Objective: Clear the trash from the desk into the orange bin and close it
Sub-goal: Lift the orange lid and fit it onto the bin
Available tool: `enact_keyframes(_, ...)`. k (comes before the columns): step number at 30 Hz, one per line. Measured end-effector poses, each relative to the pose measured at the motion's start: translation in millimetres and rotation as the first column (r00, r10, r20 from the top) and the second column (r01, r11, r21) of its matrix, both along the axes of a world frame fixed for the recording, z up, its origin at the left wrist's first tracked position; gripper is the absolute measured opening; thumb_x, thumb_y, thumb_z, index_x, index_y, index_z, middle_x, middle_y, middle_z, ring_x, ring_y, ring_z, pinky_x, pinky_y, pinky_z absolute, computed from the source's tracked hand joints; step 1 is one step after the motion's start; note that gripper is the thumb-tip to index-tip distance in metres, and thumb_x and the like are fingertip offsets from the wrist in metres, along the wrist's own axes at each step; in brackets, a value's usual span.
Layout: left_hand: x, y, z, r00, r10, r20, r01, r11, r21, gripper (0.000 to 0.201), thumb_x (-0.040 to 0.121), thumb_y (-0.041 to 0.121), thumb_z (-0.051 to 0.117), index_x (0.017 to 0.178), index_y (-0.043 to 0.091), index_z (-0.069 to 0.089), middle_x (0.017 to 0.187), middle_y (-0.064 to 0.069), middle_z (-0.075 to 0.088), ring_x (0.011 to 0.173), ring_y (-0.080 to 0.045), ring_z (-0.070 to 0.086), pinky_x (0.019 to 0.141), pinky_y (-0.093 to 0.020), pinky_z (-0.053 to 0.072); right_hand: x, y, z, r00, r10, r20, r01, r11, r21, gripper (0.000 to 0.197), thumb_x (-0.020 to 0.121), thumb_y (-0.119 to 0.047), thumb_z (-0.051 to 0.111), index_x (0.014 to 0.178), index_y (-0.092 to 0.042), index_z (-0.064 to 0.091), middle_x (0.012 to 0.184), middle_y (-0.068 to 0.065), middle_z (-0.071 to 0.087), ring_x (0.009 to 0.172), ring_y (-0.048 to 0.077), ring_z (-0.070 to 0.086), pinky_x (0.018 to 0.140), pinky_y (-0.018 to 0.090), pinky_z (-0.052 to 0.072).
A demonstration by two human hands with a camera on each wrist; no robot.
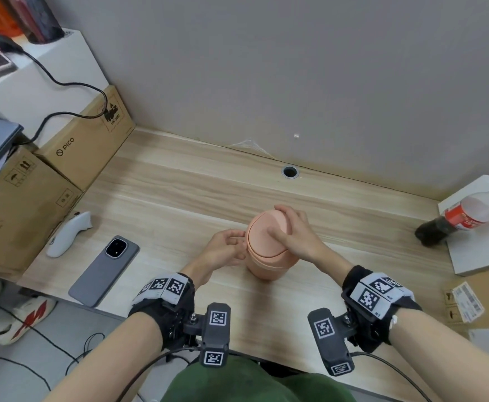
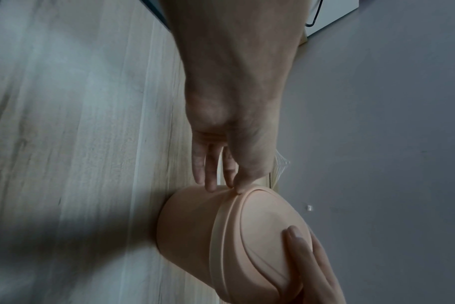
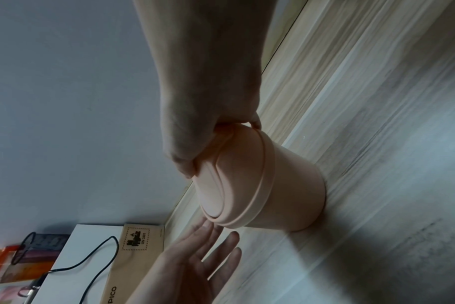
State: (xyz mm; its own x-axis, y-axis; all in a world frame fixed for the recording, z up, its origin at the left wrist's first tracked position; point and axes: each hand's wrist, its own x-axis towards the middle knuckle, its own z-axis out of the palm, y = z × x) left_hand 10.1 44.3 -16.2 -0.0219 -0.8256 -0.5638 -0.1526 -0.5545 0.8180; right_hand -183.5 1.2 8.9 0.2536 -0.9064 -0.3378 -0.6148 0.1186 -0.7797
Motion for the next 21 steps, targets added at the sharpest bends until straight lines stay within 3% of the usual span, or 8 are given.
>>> enact_keyframes(8, 1, -10, 4, 0.995, -0.073, 0.074, 0.067, 0.994, 0.090, 0.036, 0.096, 0.015, 0.058, 0.132, 0.017, 0.053, 0.115, -0.007, 0.065, 0.085, -0.017, 0.067, 0.083, -0.032, 0.057, -1, -10, 3, 0.990, 0.114, -0.089, -0.108, 0.992, 0.070, 0.059, 0.091, -0.037, 0.056, 0.143, -0.031, 0.029, 0.145, 0.007, 0.025, 0.137, 0.027, 0.031, 0.116, 0.037, 0.024)
enact_keyframes(14, -3, -21, 9, 0.978, -0.170, 0.117, 0.151, 0.976, 0.157, 0.039, 0.093, 0.008, 0.056, 0.130, 0.015, 0.047, 0.100, 0.001, 0.061, 0.087, -0.017, 0.065, 0.091, -0.038, 0.054, 0, -26, 2, 0.974, 0.193, -0.116, -0.177, 0.975, 0.133, 0.060, 0.091, -0.039, 0.053, 0.145, -0.036, 0.026, 0.151, 0.004, 0.022, 0.141, 0.029, 0.024, 0.117, 0.044, 0.021)
enact_keyframes(19, -7, -29, 20, 0.957, -0.244, 0.156, 0.222, 0.964, 0.145, 0.062, 0.087, -0.003, 0.055, 0.142, 0.021, 0.038, 0.100, -0.001, 0.058, 0.089, -0.014, 0.059, 0.078, -0.030, 0.051, -8, -24, 2, 0.972, 0.224, -0.074, -0.216, 0.970, 0.110, 0.059, 0.091, -0.043, 0.053, 0.143, -0.037, 0.027, 0.148, -0.002, 0.024, 0.140, 0.021, 0.025, 0.118, 0.039, 0.020)
enact_keyframes(21, -11, -31, 25, 0.947, -0.267, 0.177, 0.252, 0.963, 0.098, 0.070, 0.085, -0.008, 0.051, 0.146, 0.022, 0.034, 0.099, -0.003, 0.054, 0.082, -0.013, 0.055, 0.068, -0.025, 0.047, -11, -25, 5, 0.966, 0.250, -0.062, -0.241, 0.962, 0.126, 0.062, 0.090, -0.044, 0.054, 0.144, -0.035, 0.024, 0.147, -0.001, 0.023, 0.139, 0.021, 0.026, 0.117, 0.037, 0.021)
